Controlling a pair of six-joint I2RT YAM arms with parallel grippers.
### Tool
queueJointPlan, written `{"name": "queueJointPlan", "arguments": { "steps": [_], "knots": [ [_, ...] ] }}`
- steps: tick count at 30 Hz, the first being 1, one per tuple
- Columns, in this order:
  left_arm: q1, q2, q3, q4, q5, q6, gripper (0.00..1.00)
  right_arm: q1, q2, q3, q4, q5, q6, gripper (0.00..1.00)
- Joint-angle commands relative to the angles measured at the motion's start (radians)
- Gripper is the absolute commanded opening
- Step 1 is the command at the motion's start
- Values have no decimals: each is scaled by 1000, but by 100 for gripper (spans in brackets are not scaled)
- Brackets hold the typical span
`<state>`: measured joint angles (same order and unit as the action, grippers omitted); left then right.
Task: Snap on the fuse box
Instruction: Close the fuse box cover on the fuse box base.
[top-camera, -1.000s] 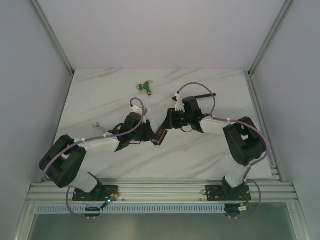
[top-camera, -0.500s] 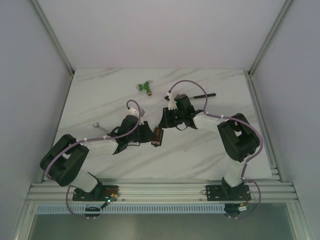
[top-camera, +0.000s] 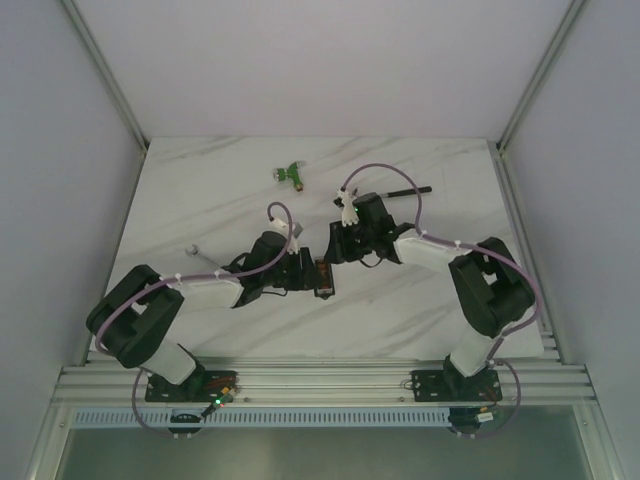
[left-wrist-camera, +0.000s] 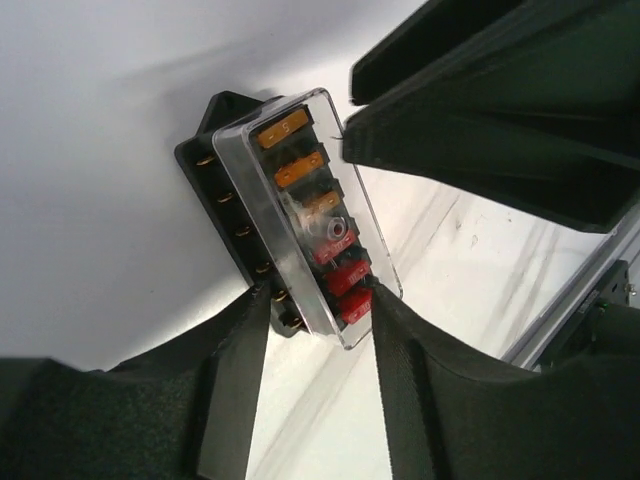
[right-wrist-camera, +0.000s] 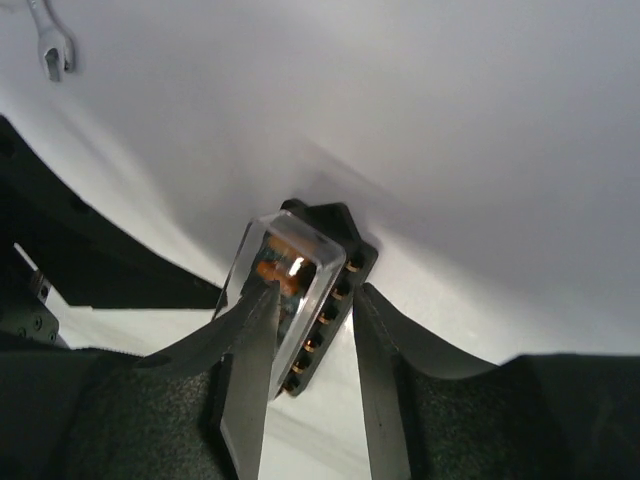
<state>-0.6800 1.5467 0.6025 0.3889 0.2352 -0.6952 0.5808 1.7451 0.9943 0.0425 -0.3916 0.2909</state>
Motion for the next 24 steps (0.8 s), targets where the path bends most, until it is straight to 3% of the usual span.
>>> {"name": "queueJointPlan", "arguments": {
  "steps": [1, 11, 18, 24],
  "knots": [
    [6, -84, -5, -66, -42, 15, 56, 1, -89, -11, -45, 20, -21, 43],
    [48, -8, 80, -93, -64, 25, 56, 8, -50, -16, -72, -72, 16, 38],
    [48, 92, 103, -87, -29, 4, 45, 16, 8, -19, -80, -109, 25, 35],
    [48, 141, 70, -70, -14, -31, 34, 17, 66, -14, -117, -83, 16, 26]
  ]
}}
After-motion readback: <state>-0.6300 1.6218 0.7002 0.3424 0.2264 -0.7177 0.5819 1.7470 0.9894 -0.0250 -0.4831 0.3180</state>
